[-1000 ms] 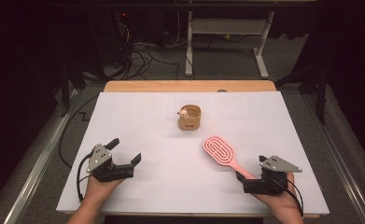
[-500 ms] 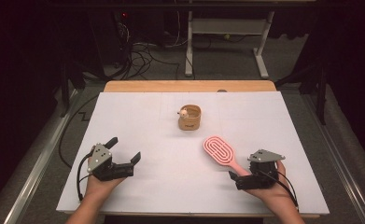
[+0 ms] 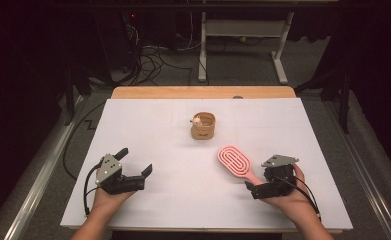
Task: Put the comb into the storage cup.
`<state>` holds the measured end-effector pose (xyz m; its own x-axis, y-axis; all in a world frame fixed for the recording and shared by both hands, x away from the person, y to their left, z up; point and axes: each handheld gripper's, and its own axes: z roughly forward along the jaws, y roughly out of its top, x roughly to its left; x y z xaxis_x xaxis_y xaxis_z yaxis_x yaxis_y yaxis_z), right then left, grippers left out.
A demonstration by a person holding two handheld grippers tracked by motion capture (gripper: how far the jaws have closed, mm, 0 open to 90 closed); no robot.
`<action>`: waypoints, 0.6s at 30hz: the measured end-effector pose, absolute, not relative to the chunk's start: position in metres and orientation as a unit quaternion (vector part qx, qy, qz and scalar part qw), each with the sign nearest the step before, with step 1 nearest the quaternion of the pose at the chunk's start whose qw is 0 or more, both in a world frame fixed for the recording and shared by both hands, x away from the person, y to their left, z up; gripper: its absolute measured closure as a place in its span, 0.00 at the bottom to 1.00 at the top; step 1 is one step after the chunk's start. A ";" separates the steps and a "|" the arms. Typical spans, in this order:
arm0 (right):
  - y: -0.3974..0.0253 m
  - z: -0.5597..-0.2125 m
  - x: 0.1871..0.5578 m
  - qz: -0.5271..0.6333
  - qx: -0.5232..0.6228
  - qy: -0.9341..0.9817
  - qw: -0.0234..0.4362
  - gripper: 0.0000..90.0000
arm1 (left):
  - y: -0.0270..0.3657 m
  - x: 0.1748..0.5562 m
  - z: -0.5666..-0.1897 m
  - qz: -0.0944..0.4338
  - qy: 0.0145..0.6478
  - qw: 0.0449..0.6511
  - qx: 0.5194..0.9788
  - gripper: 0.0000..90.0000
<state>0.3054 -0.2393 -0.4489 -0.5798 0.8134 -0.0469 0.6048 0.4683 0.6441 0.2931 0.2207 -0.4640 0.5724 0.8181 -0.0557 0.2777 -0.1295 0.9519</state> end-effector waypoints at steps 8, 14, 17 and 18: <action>-0.235 -0.450 0.308 0.262 0.413 0.856 0.169 0.00 | 0.220 0.294 -0.464 0.248 0.387 0.532 0.711 0.00; -0.230 -0.448 0.314 0.246 0.406 0.865 0.162 0.00 | 0.220 0.293 -0.464 0.247 0.387 0.534 0.710 0.00; -0.227 -0.448 0.316 0.236 0.403 0.871 0.156 0.00 | 0.219 0.293 -0.464 0.246 0.387 0.536 0.709 0.00; -0.227 -0.448 0.316 0.236 0.403 0.871 0.156 0.00 | 0.219 0.293 -0.464 0.246 0.387 0.536 0.709 0.00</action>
<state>0.3165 -0.2267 -0.4475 -0.6270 0.7747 -0.0821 0.6277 0.5648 0.5358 0.2932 0.2194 -0.4644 0.5802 0.8118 -0.0656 0.2850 -0.1269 0.9501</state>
